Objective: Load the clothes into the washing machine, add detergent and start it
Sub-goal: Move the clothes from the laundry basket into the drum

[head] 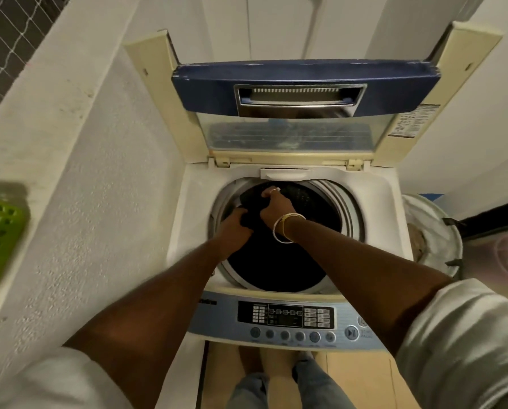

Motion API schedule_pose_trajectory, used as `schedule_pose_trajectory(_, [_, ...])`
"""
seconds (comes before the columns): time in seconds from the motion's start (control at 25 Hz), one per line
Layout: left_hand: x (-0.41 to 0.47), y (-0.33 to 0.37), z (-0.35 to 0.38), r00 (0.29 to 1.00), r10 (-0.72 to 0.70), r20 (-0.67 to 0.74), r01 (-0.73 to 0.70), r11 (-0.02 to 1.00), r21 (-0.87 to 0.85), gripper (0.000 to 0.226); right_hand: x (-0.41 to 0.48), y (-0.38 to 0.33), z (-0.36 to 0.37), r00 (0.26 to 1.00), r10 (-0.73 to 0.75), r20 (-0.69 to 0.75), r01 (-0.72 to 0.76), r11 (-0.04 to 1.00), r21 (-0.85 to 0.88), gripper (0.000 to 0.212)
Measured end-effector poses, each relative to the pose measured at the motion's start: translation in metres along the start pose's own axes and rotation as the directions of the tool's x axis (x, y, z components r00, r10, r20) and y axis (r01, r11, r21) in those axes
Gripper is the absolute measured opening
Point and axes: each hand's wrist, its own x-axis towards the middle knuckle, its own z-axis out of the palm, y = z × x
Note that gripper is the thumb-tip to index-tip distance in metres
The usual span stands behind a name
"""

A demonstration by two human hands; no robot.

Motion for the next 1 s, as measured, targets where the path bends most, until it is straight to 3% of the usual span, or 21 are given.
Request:
schedule_pose_trajectory(0.12, [0.001,0.009,0.0,0.995,-0.077,-0.056,0.073,0.995,-0.065,0.047,0.0,0.013,-0.021,0.998,0.049,-0.051,-0.047,0.998,0.029,0.048])
schedule_pose_trajectory(0.2, [0.003,0.02,0.002,0.997,-0.064,-0.048,0.064,0.998,-0.015,0.046,-0.003,0.022,-0.031,0.995,0.069,-0.077,-0.068,0.998,0.015,0.049])
schedule_pose_trajectory(0.48, [-0.005,0.074,0.037,0.983,0.158,-0.088,-0.152,0.986,0.073,0.028,-0.045,0.063,-0.061,0.97,0.057,-0.236,-0.05,0.998,0.036,0.041])
schedule_pose_trajectory(0.72, [-0.019,0.147,0.094,0.917,0.396,-0.053,-0.386,0.913,0.132,0.019,-0.09,0.104,-0.12,0.88,0.059,-0.471,0.005,0.991,0.134,0.012])
schedule_pose_trajectory(0.84, [-0.022,0.191,0.135,0.855,0.518,-0.036,-0.507,0.848,0.155,0.016,-0.101,0.134,-0.155,0.824,0.055,-0.564,0.023,0.991,0.129,0.027])
schedule_pose_trajectory(1.0, [-0.015,0.244,0.202,0.82,0.571,-0.035,-0.561,0.815,0.144,0.018,-0.107,0.183,-0.202,0.771,0.092,-0.63,0.004,0.989,0.15,0.036])
